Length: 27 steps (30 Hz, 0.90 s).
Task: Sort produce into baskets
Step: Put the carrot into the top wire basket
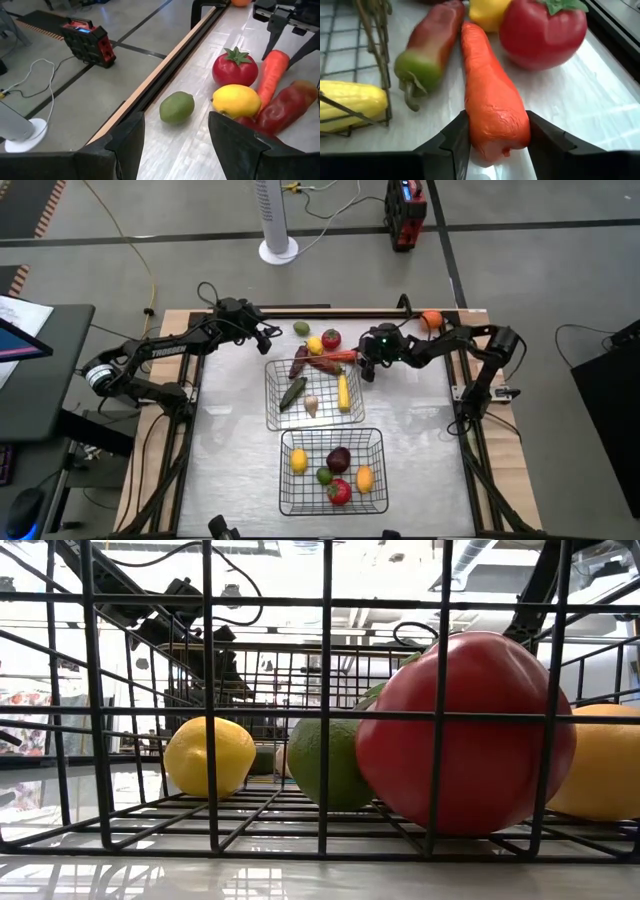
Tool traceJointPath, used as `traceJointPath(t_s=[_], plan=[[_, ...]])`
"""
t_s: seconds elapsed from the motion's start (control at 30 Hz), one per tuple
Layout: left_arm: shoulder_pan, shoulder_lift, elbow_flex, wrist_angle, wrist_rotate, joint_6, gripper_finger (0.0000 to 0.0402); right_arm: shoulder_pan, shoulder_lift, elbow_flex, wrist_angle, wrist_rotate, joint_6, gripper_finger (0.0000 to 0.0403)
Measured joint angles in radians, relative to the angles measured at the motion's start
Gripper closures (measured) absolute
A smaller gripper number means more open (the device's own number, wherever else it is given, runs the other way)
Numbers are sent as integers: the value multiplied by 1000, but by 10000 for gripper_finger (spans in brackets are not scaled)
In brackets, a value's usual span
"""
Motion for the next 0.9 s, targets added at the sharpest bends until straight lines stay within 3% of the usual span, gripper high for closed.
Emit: traceJointPath(t_s=[0.27, 0.7, 0.9], plan=[[0, 0, 0, -3, 0, 0, 194, -13, -68, 0, -64, 60, -3, 215], [0, 0, 0, -4, 9, -10, 194, 14, -499, 0, -255, 75, 20, 208], [0, 0, 0, -3, 73, -38, 194, 134, -621, 0, -261, -74, 100, 207]])
